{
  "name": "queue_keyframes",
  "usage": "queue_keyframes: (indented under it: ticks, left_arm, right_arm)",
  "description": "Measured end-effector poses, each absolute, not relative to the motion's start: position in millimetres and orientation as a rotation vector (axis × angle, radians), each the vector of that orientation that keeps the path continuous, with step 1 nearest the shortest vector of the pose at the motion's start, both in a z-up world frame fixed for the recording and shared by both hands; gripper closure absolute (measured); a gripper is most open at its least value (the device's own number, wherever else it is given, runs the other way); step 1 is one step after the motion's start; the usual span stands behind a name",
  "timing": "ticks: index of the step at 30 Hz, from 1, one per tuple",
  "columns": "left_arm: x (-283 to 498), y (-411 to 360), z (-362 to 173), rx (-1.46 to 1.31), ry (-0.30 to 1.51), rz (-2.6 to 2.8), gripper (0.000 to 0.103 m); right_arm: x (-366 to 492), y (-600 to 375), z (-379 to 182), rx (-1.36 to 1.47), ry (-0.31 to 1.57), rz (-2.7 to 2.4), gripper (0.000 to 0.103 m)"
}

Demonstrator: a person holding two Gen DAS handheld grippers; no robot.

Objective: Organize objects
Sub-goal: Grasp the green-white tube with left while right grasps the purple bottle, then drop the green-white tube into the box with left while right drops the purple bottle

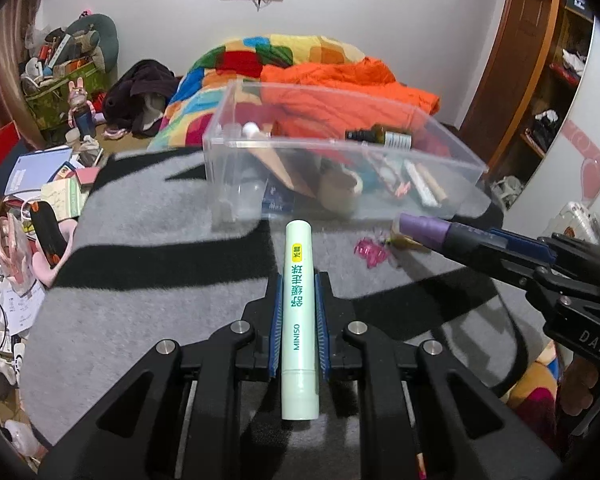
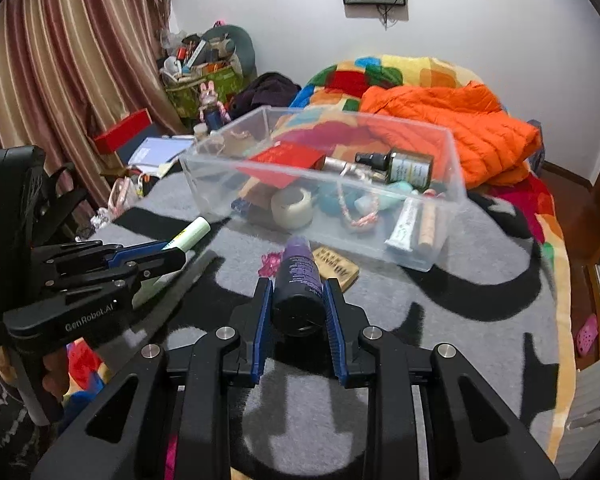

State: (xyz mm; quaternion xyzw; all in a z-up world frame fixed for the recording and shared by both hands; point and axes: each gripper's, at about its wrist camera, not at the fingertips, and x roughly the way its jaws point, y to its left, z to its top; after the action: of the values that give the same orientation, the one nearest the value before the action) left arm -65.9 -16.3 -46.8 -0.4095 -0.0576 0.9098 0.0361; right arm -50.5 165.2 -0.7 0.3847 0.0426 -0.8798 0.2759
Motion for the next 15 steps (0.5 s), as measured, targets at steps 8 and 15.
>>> queue_keyframes:
  ticks: [8, 15]
  left_arm:
    - [-67, -19, -11, -1.136, -0.202, 2.835, 0.088]
    - [-83, -19, 13, -1.062, -0.182, 2.87, 0.088]
  right_arm:
    - [-46, 180, 30, 0.935, 0.064, -2.417, 0.08]
    - [-55, 187, 51, 0.879, 0.039, -2.472, 0.08]
